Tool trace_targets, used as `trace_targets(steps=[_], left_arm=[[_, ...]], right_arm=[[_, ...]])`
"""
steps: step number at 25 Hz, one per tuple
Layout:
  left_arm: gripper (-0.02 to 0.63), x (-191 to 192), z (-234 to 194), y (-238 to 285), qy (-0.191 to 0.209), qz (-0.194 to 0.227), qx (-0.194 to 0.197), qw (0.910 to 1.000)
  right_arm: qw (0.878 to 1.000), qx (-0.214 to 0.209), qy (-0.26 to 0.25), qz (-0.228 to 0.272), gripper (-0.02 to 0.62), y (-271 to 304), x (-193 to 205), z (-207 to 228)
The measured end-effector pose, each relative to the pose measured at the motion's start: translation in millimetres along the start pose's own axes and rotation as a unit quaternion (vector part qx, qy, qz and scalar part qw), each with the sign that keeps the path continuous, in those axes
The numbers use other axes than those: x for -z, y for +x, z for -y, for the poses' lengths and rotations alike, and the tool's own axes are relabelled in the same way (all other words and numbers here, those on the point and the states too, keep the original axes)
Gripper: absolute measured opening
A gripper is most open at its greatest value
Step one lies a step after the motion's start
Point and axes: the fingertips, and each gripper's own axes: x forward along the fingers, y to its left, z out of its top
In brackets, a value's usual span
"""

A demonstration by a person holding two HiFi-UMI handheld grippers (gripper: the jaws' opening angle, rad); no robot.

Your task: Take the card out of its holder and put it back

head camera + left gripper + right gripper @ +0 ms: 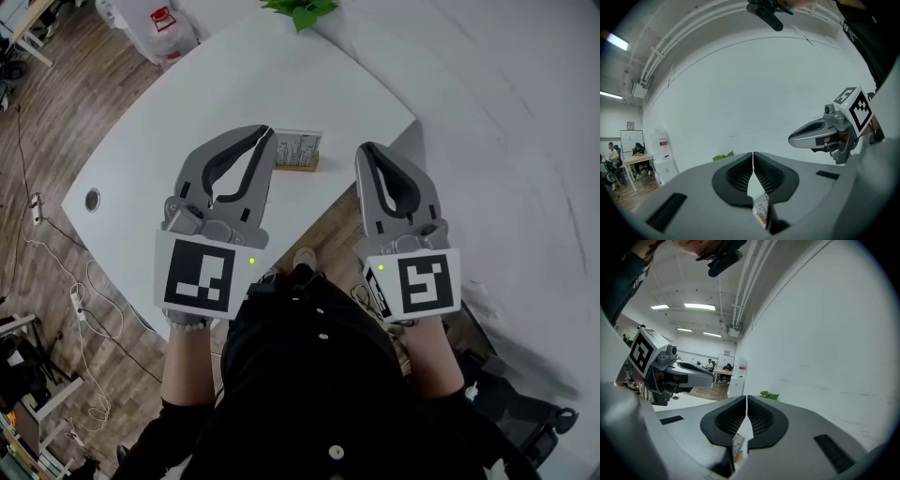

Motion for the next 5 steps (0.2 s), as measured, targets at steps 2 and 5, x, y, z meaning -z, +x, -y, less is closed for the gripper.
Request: trace_targets(steps=[2,5], left_arm=[[0.020,1.3,-1.1,0.0,0.000,0.002,-0.001,1.0000],[0.020,3.4,-2.5,0.0,0.001,0.002,-0.001,1.0000]], right_arm=[[1.000,-0.002,-0.001,0.000,0.046,1.3,1.0,-2.1],[1.000,-0.004,-0.002,0.000,0.046,3.1,2.4,-4.7]])
